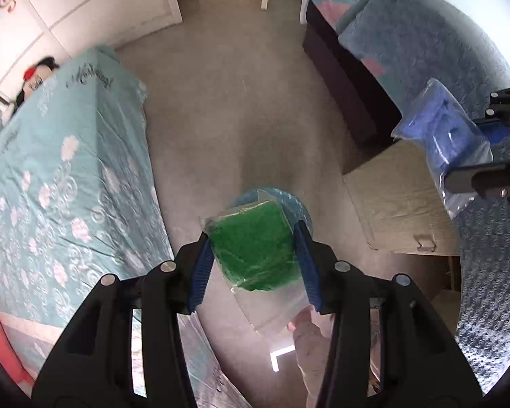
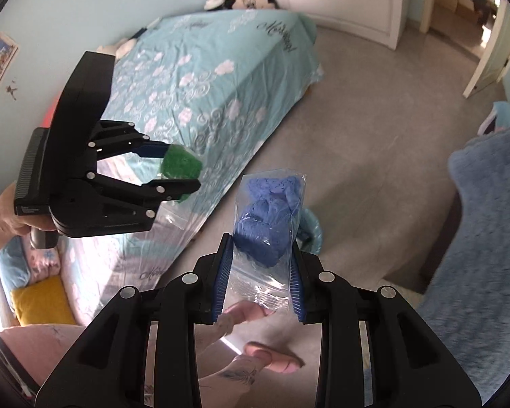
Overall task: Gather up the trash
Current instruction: 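Open the right tool to drop the blue bag while the left tool drops the green bag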
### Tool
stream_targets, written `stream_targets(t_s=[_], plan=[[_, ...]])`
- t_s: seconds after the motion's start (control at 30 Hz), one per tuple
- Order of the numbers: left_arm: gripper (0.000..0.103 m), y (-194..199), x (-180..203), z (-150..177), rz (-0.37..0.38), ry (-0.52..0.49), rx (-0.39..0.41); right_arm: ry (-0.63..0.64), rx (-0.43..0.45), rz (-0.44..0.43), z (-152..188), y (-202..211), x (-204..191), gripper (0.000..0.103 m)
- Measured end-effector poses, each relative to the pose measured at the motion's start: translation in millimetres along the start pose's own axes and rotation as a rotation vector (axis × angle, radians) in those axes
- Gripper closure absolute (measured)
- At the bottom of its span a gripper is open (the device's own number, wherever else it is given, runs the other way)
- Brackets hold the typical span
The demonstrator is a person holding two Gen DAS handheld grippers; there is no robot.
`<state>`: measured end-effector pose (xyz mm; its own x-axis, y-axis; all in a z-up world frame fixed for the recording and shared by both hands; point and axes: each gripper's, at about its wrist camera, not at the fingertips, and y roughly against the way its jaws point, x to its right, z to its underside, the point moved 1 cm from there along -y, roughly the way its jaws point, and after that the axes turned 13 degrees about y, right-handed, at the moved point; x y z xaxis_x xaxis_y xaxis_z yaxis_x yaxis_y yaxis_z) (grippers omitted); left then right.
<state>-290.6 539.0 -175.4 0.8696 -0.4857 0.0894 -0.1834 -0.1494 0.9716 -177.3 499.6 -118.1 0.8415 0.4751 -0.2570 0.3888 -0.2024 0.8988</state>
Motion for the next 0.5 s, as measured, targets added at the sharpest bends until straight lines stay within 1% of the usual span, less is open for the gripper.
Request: stream_targets(t_s=[0.2,0.5], plan=[[0.059,-26.3,-3.4,7.3,0.017,0.004,-0.045,-0.014,-0.037,-0.040,3.5,-30.7,-4.1,0.071],[0.059,-58.2,-11.5,13.1,0.041,0.018,-0.106,-0.022,-0.080,-0.071,4.8,-63.9,-4.0,0.071]])
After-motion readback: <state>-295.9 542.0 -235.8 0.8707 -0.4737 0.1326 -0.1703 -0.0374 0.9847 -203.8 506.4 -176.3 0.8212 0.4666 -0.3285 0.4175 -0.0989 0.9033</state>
